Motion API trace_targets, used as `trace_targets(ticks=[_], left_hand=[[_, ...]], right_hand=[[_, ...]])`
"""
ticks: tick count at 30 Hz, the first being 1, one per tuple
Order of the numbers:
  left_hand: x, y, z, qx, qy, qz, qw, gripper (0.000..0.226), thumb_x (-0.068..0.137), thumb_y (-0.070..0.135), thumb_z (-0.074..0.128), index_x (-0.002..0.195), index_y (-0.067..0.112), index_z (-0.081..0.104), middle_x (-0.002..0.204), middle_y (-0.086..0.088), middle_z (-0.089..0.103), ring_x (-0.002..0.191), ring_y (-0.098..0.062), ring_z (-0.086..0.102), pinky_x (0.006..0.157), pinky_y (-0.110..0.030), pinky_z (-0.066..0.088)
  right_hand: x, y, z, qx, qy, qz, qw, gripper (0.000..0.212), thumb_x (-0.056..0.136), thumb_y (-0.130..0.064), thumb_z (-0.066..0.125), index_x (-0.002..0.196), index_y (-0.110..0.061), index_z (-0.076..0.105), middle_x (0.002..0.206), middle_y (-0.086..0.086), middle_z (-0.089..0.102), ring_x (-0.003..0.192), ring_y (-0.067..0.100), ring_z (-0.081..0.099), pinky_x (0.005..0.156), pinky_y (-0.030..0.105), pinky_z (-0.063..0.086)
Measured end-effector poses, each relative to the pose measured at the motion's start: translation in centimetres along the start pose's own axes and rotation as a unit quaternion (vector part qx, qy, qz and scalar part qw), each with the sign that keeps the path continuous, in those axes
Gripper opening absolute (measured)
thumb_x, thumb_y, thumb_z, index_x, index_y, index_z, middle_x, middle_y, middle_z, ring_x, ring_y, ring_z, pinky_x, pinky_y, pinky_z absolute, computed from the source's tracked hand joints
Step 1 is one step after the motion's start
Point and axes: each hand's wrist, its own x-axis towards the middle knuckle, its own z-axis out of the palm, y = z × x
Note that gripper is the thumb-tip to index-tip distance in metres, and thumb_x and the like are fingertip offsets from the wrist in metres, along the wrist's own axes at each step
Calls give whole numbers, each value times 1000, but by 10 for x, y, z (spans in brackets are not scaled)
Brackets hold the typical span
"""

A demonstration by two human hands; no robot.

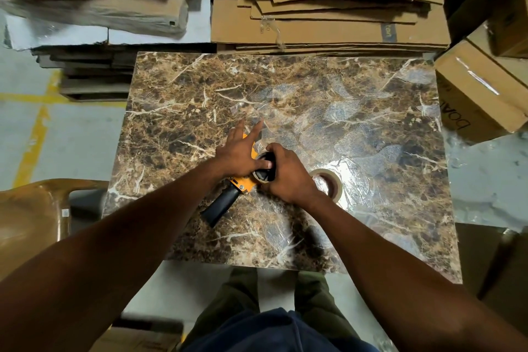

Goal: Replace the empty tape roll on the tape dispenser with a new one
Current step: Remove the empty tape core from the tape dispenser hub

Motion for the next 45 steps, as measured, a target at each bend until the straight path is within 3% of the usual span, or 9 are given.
trace_targets(ticks=[13,17,19,22,26,30,33,37,45], left_hand=[[0,0,2,-5,-5,-5,1000,120,79,67,77,160,53,-10,174,-6,-20,160,-41,-8,121,-71,20],[-3,-1,-6,2,-9,-15,1000,127,63,84,67,160,55,-8,175,-6,-17,161,-37,-8,120,-71,23],[-3,-2,-10,23,7,3,1000,122,63,93,59,163,50,5,176,-9,-5,162,-35,-5,121,-71,19],[-11,4,-19,21,77,75,994,96,75,91,45,154,36,49,161,-4,48,156,-35,26,121,-60,27],[-20,28,-31,-67,144,133,978,43,99,58,59,133,35,71,117,4,76,110,-21,69,82,-27,49],[-16,54,-37,-214,124,103,963,35,102,51,60,132,37,70,136,6,70,101,-15,76,87,-30,61],[-11,73,-35,-254,158,112,948,31,103,44,62,130,34,73,134,7,71,96,-10,75,72,-11,56],[5,98,-24,-236,179,128,947,35,103,44,62,134,30,72,137,7,69,122,-10,67,98,-23,53],[55,123,21,-58,56,185,979,57,106,50,53,159,31,43,149,-4,61,132,-25,59,105,-33,47]], right_hand=[[-10,-7,-2,-20,21,1,1000,97,63,-48,89,141,-19,39,127,3,62,115,21,51,95,38,51],[-7,-15,-11,-22,62,-41,997,91,67,-47,88,141,-14,47,129,7,57,117,23,51,100,37,47],[-8,-12,-17,-13,52,-32,998,93,68,-46,90,143,-11,47,136,10,59,122,27,55,106,38,46],[-12,-1,-22,17,59,12,998,102,59,-51,93,145,-21,46,139,1,63,125,23,59,107,42,50],[-14,3,-36,108,90,46,989,108,62,-54,92,152,-31,37,148,-7,57,127,18,61,104,42,54],[-15,6,-62,163,131,36,977,108,67,-44,96,157,-30,37,156,-5,49,136,12,52,111,41,49],[-16,11,-85,172,120,40,977,111,69,-47,95,161,-37,33,162,-6,45,143,12,46,115,35,44],[-19,29,-114,77,118,52,989,108,75,-51,90,163,-39,29,165,-9,41,147,10,42,109,23,38],[-20,83,-127,-90,86,92,988,94,69,-52,90,149,-22,50,135,7,69,121,31,64,103,46,47]])
